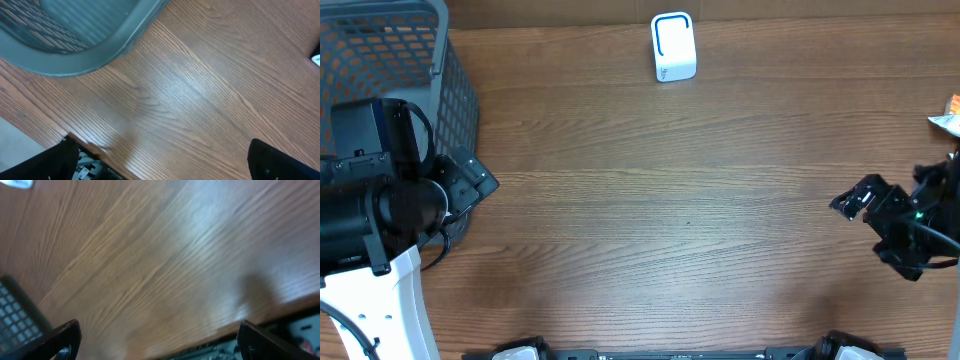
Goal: Scan the item barcode
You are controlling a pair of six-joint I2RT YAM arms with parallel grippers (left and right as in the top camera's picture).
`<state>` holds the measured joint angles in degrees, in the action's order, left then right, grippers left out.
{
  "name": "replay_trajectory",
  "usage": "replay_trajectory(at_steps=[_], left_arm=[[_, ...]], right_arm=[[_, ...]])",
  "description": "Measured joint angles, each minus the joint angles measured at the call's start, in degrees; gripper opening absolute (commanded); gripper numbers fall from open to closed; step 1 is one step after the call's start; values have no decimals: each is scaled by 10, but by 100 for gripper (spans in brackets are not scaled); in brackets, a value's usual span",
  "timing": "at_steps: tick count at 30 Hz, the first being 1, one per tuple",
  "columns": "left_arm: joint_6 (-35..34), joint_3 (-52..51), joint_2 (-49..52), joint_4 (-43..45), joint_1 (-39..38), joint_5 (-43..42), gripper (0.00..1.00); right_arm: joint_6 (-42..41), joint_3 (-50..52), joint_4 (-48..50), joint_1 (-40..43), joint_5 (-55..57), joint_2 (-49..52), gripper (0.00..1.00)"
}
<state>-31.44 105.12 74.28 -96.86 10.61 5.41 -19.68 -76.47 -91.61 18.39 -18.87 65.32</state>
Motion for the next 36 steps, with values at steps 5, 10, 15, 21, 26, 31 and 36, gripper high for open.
replay_trajectory(at_steps=[5,10,15,21,26,31,36], left_arm=[[0,0,0,0,0,0,100],[0,0,0,0,0,0,100],[0,0,0,0,0,0,100],[0,0,0,0,0,0,100],[0,0,0,0,0,0,100],[0,0,0,0,0,0,100],[0,0,0,0,0,0,100]], right_arm=[[2,1,38,0,13,0,100],[2,16,64,0,7,0,100],[6,94,157,0,-1,-22,100],[30,259,349,-4,-43,-159,100],[73,383,488,-15,-112,-320,100],[90,495,598,-26,-137,-443,100],[96,575,711,-93,-130,-539,100]])
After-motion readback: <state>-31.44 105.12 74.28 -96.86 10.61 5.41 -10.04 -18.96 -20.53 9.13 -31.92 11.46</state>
